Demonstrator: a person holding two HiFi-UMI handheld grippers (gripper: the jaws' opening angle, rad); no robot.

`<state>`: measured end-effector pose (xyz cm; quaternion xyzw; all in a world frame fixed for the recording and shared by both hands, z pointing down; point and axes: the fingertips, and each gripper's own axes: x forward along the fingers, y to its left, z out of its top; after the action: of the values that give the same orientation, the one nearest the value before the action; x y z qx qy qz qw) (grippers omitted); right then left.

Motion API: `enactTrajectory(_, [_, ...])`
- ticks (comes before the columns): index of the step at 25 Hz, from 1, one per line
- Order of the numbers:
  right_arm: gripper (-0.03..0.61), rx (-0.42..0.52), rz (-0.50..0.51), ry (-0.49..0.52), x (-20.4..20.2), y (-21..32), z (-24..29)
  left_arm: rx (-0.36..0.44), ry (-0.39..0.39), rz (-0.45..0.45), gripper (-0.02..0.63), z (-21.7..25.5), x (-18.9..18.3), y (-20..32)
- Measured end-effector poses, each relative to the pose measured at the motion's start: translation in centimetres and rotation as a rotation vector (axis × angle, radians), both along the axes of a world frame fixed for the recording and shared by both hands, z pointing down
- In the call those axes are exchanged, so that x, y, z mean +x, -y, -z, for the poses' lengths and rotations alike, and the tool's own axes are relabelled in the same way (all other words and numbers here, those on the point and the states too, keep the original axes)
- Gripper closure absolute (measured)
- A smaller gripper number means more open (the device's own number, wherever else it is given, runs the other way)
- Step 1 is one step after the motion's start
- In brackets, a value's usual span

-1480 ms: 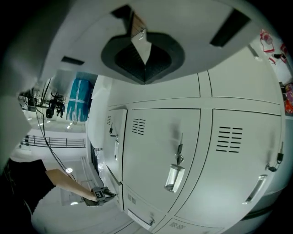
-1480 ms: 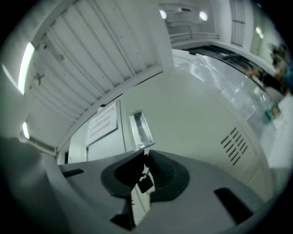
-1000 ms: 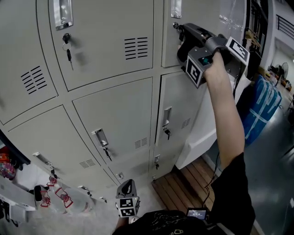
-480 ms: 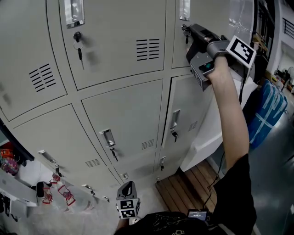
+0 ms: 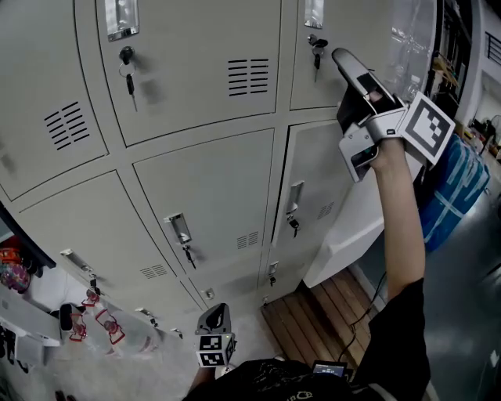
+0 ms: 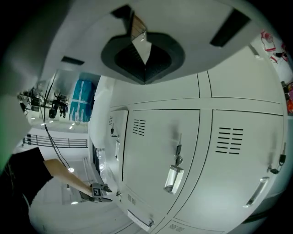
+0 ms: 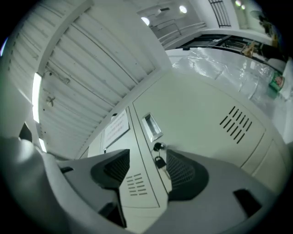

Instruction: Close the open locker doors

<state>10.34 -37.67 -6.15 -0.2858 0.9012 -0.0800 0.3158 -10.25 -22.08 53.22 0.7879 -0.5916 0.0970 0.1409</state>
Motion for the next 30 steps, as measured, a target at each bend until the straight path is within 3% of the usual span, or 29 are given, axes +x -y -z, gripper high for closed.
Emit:
enactTrajectory(4, [0.341, 0.005, -0.021, -0.133, -1.3, -1.3, -4.7, 0.020, 0.000, -0.040, 0.606, 0.8, 0.9, 0.1])
enactTrajectory(7, [0.341, -0.034, -0.044, -0.217, -2.0, -1.8, -9.1, 0.033, -0.047, -0.053, 0.606, 1.5, 1.5, 0.3])
enactTrajectory(14, [0.341, -0.008, -0.257, -0.445, -1.4, -2.6, -18.3, 0.094, -0.101, -0.107, 0.606, 4.5, 3.6, 1.0])
enactTrajectory(21, [0.341, -0.054, -0.290, -0.546, -2.8, -5.5, -29.0, 0.159, -0.147, -0.095, 0.606, 7.4, 3.8, 1.5])
enactTrajectory(26, [0.341, -0.040, -0.336, -0.700, -3.9, -7.6, -36.6, 0.206, -0.132, -0.087, 0.606, 8.3, 4.4, 1.7])
enactTrajectory(30, [0.341, -0.097, -0.314, -0.708, -4.7, -9.5, -41.6, 0.208, -0.147, -0.061, 0.606, 8.5, 4.8, 1.2])
